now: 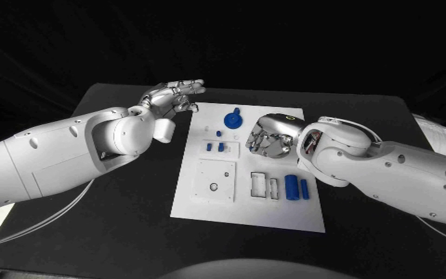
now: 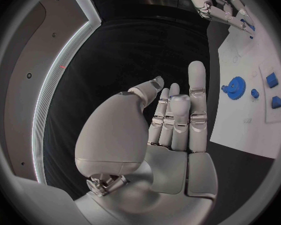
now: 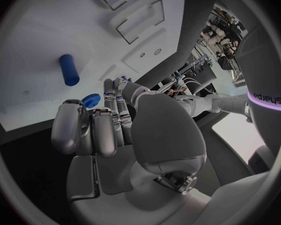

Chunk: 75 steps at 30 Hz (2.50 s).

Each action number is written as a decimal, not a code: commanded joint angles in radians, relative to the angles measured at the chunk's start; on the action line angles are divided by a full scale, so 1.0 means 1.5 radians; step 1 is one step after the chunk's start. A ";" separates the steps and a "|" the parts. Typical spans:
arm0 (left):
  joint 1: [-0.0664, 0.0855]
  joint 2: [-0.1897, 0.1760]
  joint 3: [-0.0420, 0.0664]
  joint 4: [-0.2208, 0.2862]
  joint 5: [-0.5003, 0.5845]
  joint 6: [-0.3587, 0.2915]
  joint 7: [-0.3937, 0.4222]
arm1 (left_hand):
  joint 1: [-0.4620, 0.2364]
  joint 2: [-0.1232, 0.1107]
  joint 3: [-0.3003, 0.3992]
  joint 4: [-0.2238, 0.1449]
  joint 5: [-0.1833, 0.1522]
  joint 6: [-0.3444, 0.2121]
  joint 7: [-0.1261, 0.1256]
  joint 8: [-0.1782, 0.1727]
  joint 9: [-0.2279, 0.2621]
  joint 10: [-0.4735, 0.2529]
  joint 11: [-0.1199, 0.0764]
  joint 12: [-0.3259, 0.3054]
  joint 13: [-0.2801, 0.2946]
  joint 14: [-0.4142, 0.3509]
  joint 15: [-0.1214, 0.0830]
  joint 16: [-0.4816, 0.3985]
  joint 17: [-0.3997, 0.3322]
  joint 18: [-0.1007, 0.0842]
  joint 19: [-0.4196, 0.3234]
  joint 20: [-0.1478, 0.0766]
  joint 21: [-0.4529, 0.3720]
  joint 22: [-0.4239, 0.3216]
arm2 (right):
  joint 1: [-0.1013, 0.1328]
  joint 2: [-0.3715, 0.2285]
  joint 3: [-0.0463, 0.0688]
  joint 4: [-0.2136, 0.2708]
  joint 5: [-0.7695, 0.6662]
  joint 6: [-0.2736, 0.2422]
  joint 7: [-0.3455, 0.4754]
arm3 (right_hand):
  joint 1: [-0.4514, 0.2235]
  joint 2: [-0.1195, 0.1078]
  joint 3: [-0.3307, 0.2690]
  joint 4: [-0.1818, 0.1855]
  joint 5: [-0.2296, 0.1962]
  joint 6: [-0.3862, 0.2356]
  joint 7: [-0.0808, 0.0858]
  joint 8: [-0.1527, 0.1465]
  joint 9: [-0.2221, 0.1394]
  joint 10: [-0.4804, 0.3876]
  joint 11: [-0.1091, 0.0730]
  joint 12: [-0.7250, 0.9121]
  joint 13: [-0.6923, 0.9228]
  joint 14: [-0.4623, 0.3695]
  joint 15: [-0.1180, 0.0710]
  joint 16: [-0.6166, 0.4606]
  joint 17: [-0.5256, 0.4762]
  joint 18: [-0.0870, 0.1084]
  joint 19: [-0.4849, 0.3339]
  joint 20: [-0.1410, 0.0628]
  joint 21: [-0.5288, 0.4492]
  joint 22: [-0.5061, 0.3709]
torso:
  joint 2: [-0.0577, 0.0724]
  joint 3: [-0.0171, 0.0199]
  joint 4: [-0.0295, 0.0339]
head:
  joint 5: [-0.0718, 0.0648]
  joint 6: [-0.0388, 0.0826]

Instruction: Assemble the parts on the task board

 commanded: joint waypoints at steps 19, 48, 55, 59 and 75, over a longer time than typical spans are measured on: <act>0.000 0.001 0.000 0.005 -0.002 0.002 0.002 | 0.006 0.002 -0.001 -0.004 0.000 -0.005 0.000 0.003 -0.001 -0.007 0.001 0.004 -0.001 -0.004 0.001 -0.001 -0.002 0.005 -0.004 0.000 -0.004 -0.001 | 0.017 0.070 -0.012 -0.117 0.573 0.176 0.020 | -0.014 0.000 -0.006 -0.008 0.031 -0.002 0.002 -0.002 0.001 0.000 0.002 -0.002 0.001 0.033 -0.002 0.000 -0.005 0.009 -0.001 -0.001 0.000 -0.006 | 0.000 -0.0011 0.0027 | 0.087 -0.026; 0.001 0.001 0.000 0.011 -0.002 -0.005 0.001 | 0.005 0.001 -0.002 -0.005 0.000 -0.007 0.001 0.004 -0.001 -0.009 0.002 0.005 -0.001 -0.005 0.001 -0.001 -0.003 0.005 -0.004 0.001 -0.004 -0.001 | 0.027 0.108 -0.026 -0.148 0.580 0.229 -0.076 | -0.020 0.001 -0.012 -0.007 0.035 -0.006 0.003 -0.004 0.001 -0.003 0.003 -0.003 0.001 0.032 -0.001 -0.003 -0.011 0.009 -0.003 0.000 -0.002 -0.009 | 0.000 -0.0008 0.0001 | 0.119 -0.046; 0.001 0.001 0.000 0.012 -0.002 -0.005 0.001 | 0.005 0.001 -0.002 -0.005 0.000 -0.007 0.001 0.004 -0.001 -0.009 0.002 0.005 -0.001 -0.005 0.001 -0.001 -0.003 0.005 -0.004 0.001 -0.004 -0.001 | 0.028 0.114 -0.028 -0.147 0.556 0.226 -0.090 | -0.021 0.002 -0.012 -0.007 0.035 -0.007 0.003 -0.004 0.001 -0.004 0.003 -0.004 0.001 0.031 0.000 -0.004 -0.012 0.009 -0.003 0.000 -0.003 -0.010 | 0.000 -0.0004 0.0004 | 0.117 -0.046; 0.001 0.002 0.000 0.012 -0.002 -0.005 0.001 | 0.005 0.001 -0.002 -0.005 0.000 -0.007 0.001 0.004 -0.001 -0.009 0.002 0.005 -0.001 -0.005 0.001 -0.001 -0.003 0.005 -0.004 0.001 -0.004 -0.001 | 0.029 0.116 -0.028 -0.147 0.541 0.224 -0.091 | -0.022 0.001 -0.014 -0.007 0.035 -0.008 0.003 -0.004 0.001 -0.005 0.004 -0.004 0.001 0.031 0.000 -0.005 -0.013 0.009 -0.003 0.000 -0.003 -0.011 | 0.000 -0.0009 0.0011 | 0.116 -0.046; 0.001 0.002 0.000 0.013 -0.002 -0.006 0.002 | 0.005 0.001 -0.002 -0.005 0.000 -0.007 0.001 0.004 -0.001 -0.009 0.002 0.005 -0.001 -0.005 0.001 -0.001 -0.003 0.005 -0.004 0.001 -0.004 -0.001 | 0.030 0.133 -0.030 -0.155 0.509 0.238 -0.091 | -0.023 0.001 -0.015 -0.007 0.036 -0.009 0.003 -0.004 0.001 -0.006 0.004 -0.004 0.001 0.031 0.000 -0.005 -0.013 0.010 -0.004 0.000 -0.004 -0.012 | 0.000 -0.0005 0.0008 | 0.119 -0.046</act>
